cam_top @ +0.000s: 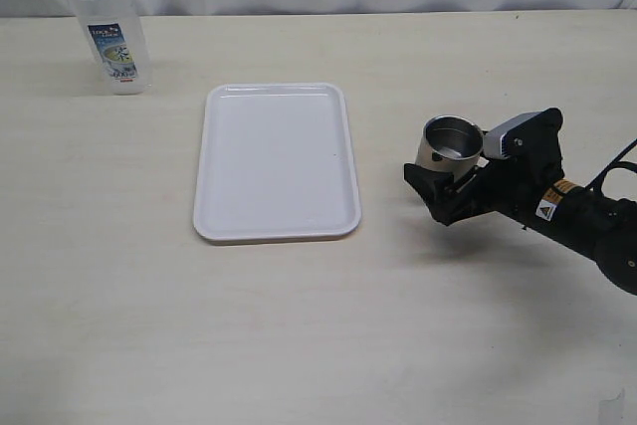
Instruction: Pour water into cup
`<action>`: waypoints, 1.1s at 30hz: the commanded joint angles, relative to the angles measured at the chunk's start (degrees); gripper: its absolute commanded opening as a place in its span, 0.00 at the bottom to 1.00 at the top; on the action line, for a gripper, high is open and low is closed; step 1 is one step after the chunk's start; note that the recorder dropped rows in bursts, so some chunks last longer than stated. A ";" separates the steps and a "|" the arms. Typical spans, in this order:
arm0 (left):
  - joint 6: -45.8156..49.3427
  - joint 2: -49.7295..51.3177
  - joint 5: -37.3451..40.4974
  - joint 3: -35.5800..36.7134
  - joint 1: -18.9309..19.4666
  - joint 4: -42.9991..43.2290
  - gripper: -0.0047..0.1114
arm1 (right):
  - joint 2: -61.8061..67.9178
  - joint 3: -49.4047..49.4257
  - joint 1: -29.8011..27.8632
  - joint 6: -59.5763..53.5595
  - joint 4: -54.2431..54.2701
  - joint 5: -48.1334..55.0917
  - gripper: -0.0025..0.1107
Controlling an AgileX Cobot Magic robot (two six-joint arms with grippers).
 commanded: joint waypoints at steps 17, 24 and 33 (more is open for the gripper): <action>-0.23 -0.21 -0.05 0.20 0.04 -0.09 0.04 | 0.07 -0.14 -0.15 0.04 -0.40 -0.84 0.85; -0.23 -0.21 -0.05 0.20 0.04 -0.09 0.04 | 0.07 -0.14 -0.15 0.04 -0.40 -0.73 0.85; -0.23 -0.21 -0.05 0.20 0.04 0.02 0.04 | 0.07 -0.14 -0.15 0.04 3.61 -0.45 0.85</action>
